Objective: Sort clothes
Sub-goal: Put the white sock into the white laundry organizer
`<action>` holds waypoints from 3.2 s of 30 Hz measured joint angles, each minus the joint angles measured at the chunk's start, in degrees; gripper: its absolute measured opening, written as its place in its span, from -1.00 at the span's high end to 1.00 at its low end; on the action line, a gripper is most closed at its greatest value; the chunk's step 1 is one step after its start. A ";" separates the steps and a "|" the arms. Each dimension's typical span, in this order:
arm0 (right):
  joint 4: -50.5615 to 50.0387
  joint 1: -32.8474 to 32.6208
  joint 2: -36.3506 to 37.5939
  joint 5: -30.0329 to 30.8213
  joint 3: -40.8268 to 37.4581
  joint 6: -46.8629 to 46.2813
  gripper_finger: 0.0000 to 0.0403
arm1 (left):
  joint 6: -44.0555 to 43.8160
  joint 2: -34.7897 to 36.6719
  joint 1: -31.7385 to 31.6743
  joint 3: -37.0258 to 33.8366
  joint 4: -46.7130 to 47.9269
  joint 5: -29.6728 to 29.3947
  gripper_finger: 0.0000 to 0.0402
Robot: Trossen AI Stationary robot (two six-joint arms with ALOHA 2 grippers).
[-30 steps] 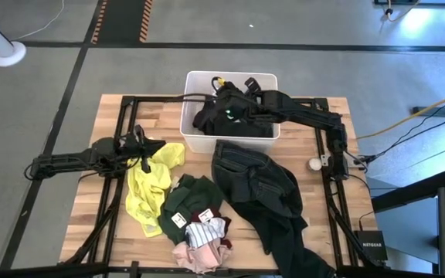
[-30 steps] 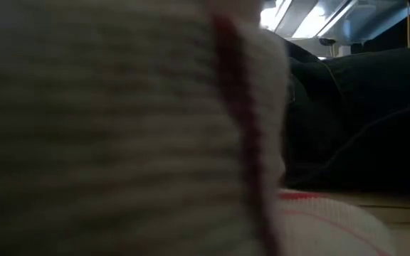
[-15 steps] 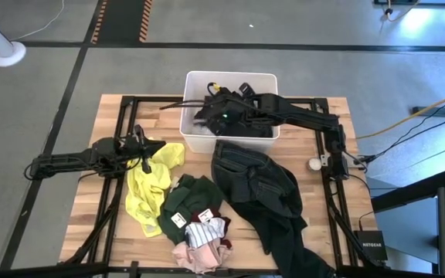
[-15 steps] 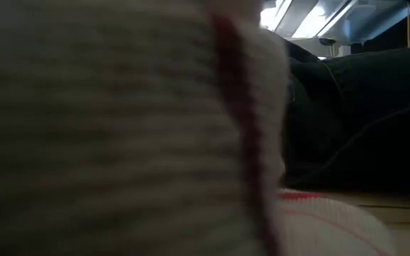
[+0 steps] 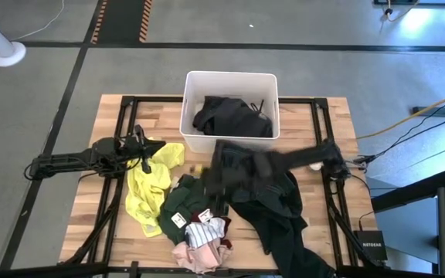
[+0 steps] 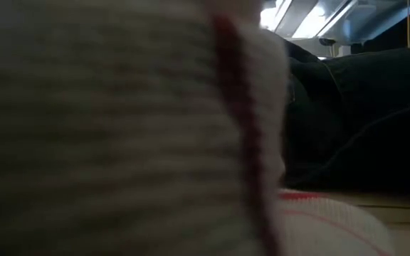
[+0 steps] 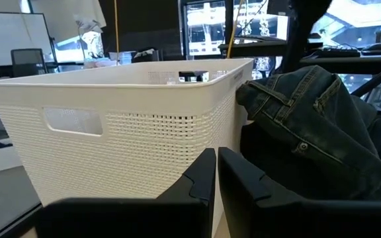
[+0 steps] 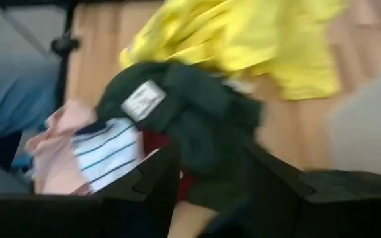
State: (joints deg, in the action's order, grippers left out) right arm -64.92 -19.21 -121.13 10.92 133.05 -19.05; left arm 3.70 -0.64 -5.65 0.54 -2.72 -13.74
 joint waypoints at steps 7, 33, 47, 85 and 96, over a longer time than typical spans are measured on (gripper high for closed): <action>8.86 -7.37 -8.44 -0.11 -0.09 1.50 0.13 | 0.31 0.01 -0.02 0.00 0.00 0.00 0.94; 21.47 -7.82 -19.48 -0.33 0.07 33.07 0.13 | 1.05 0.00 -0.02 -0.02 0.02 0.00 0.94; 25.37 -7.63 -23.31 -0.61 -0.09 41.84 0.13 | 1.03 0.02 -0.02 -0.02 0.02 -0.02 0.94; 17.04 -5.64 -9.55 20.41 1.90 33.99 0.96 | 0.79 0.02 -0.02 -0.02 0.04 -0.02 0.94; 15.55 2.30 -0.24 33.84 1.95 31.26 0.93 | 0.79 0.00 -0.02 -0.02 0.04 -0.02 0.94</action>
State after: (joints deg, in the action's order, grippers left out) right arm -49.37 -16.91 -121.37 44.75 135.00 12.21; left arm 4.49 -0.64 -5.67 0.51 -2.68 -13.76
